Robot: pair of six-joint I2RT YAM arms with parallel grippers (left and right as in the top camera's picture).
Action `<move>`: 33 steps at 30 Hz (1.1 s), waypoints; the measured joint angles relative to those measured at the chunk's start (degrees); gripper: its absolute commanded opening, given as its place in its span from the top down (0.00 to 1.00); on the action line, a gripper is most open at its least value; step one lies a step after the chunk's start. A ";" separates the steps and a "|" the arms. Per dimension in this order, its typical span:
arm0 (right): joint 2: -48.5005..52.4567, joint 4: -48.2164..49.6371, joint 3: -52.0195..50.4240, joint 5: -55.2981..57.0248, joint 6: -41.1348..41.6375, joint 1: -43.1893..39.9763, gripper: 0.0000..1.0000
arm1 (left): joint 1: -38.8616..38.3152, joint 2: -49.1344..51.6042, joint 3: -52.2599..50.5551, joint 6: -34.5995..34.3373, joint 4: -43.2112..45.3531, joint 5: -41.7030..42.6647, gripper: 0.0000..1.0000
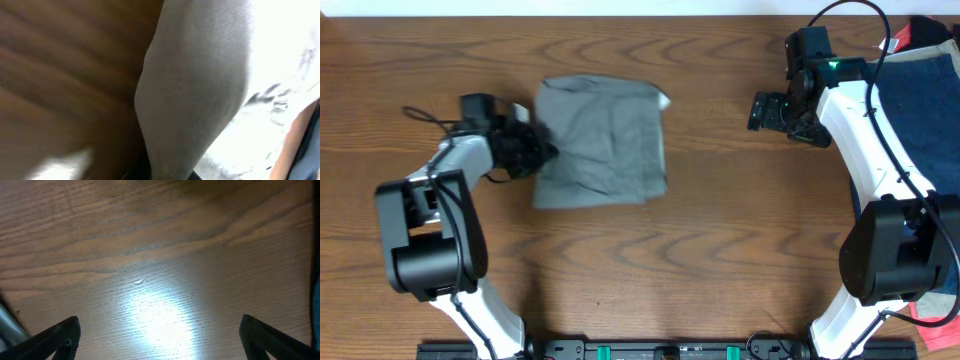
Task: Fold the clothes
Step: 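Drag the folded shorts to the upper left of the table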
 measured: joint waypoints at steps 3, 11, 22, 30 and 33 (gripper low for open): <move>0.00 0.02 0.00 0.00 0.00 0.00 0.01 | 5.33 0.02 0.00 -4.02 4.66 -0.83 0.94; 0.00 0.00 0.00 -0.02 0.00 0.00 0.01 | 24.74 0.24 0.00 -14.05 12.52 -5.05 0.90; 0.00 0.00 0.00 0.00 0.00 0.00 0.01 | 30.62 0.24 0.00 -17.22 12.26 -7.08 0.94; 0.00 0.00 0.00 -0.02 0.00 0.00 0.01 | 21.40 3.45 0.02 -13.70 11.43 -6.54 0.94; 0.00 0.00 0.00 -0.02 0.00 0.00 0.01 | 18.01 3.89 0.81 -12.31 10.01 -5.95 0.94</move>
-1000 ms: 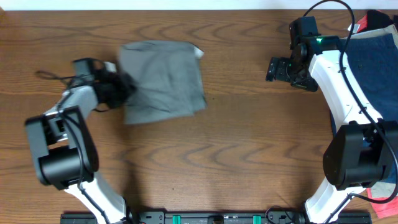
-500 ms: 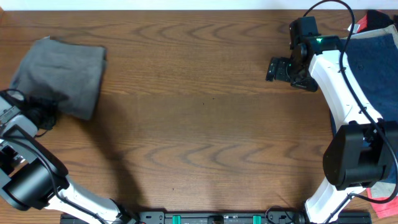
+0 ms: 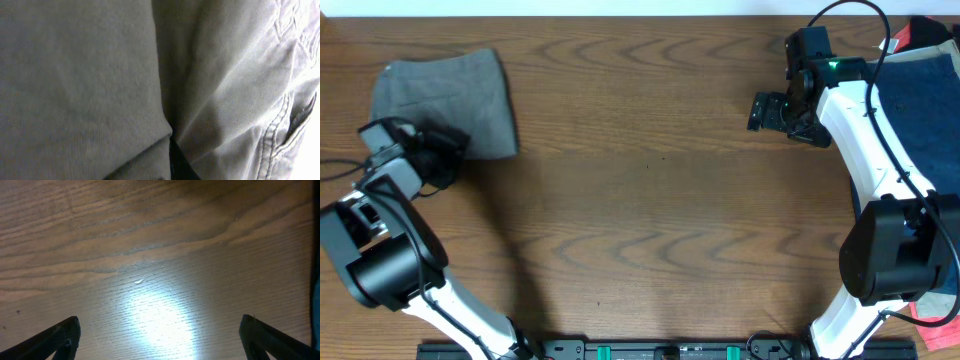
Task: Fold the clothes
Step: 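Drag the folded shorts to the upper left of the table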
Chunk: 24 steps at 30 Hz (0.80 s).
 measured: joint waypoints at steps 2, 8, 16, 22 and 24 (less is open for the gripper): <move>0.00 0.00 0.00 0.02 0.00 0.00 0.01 | -1.92 0.22 0.63 1.20 -1.68 0.87 0.94; 0.00 0.00 0.00 0.00 0.00 0.00 0.01 | -5.20 0.24 1.31 3.80 -6.67 3.48 0.94; 0.00 0.00 0.00 0.02 0.00 0.00 0.01 | -3.98 0.74 1.22 3.08 -6.58 6.38 0.94; 0.00 0.00 0.00 0.00 0.00 0.00 0.01 | -4.39 0.83 0.72 -2.16 -4.17 6.64 0.94; 0.00 0.00 0.00 0.02 0.00 0.00 0.01 | -5.11 1.03 0.44 -4.68 -1.42 6.25 0.94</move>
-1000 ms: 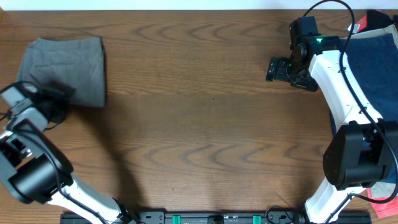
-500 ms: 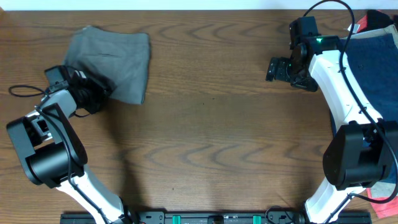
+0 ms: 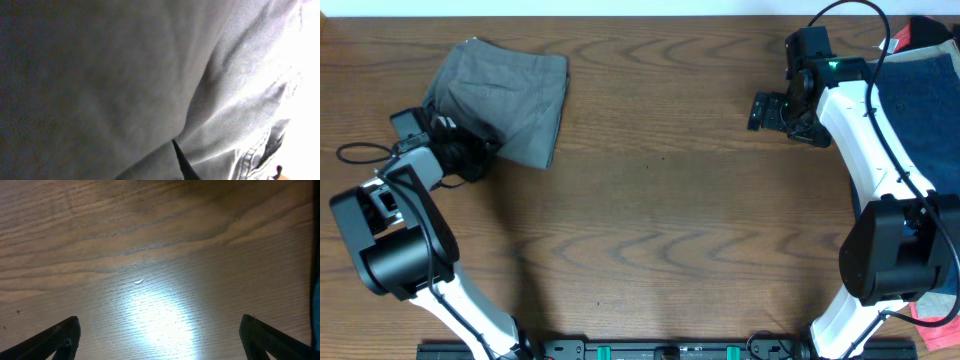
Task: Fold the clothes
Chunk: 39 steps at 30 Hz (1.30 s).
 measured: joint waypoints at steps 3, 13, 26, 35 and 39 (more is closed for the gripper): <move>0.00 0.00 0.00 0.00 0.00 0.00 0.01 | -1.97 0.90 -0.17 -4.17 6.01 -1.22 0.94; 0.00 0.00 0.00 -0.02 0.00 0.00 0.01 | -8.04 1.60 -0.28 -17.59 14.34 -14.73 0.94; 0.00 0.00 0.00 0.00 0.00 0.00 0.01 | 1.81 1.29 -0.22 -19.74 14.34 -19.17 0.94; 0.00 0.00 0.00 0.00 0.00 0.00 0.01 | -0.07 1.16 -0.11 -21.24 15.61 -22.58 0.94; 0.00 0.00 0.00 -0.02 0.00 0.00 0.01 | -3.10 1.81 -0.46 -20.85 19.58 -23.74 0.94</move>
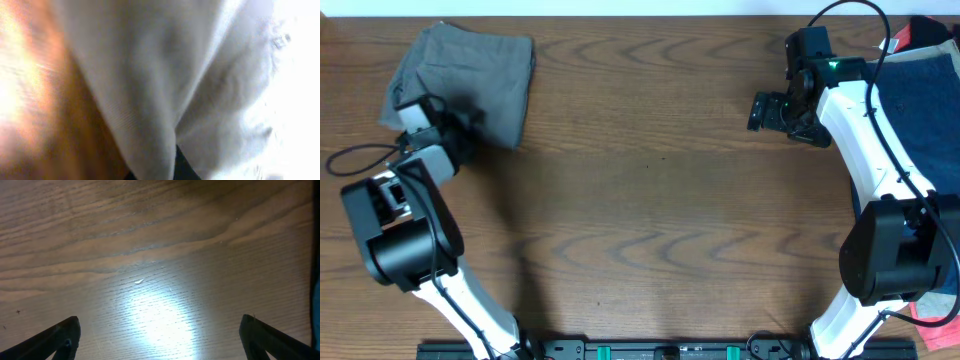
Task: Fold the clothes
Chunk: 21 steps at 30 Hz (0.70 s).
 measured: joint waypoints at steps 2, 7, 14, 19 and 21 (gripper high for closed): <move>0.00 0.00 0.00 0.02 0.00 0.00 0.01 | -1.27 0.07 -0.09 0.39 1.38 -0.57 0.94; 0.00 0.00 0.00 0.02 0.00 0.00 0.01 | -2.95 0.11 -0.20 1.60 4.13 -1.46 0.94; 0.00 0.00 0.00 0.02 0.00 0.00 0.01 | -2.99 1.36 -0.37 5.29 9.42 -2.29 0.93; 0.00 0.00 0.00 0.02 0.00 0.00 0.01 | -2.99 4.31 0.09 6.19 10.99 -2.10 0.93; 0.00 0.00 0.00 0.00 0.00 0.00 0.01 | -2.99 5.22 1.22 6.32 11.13 -1.97 0.93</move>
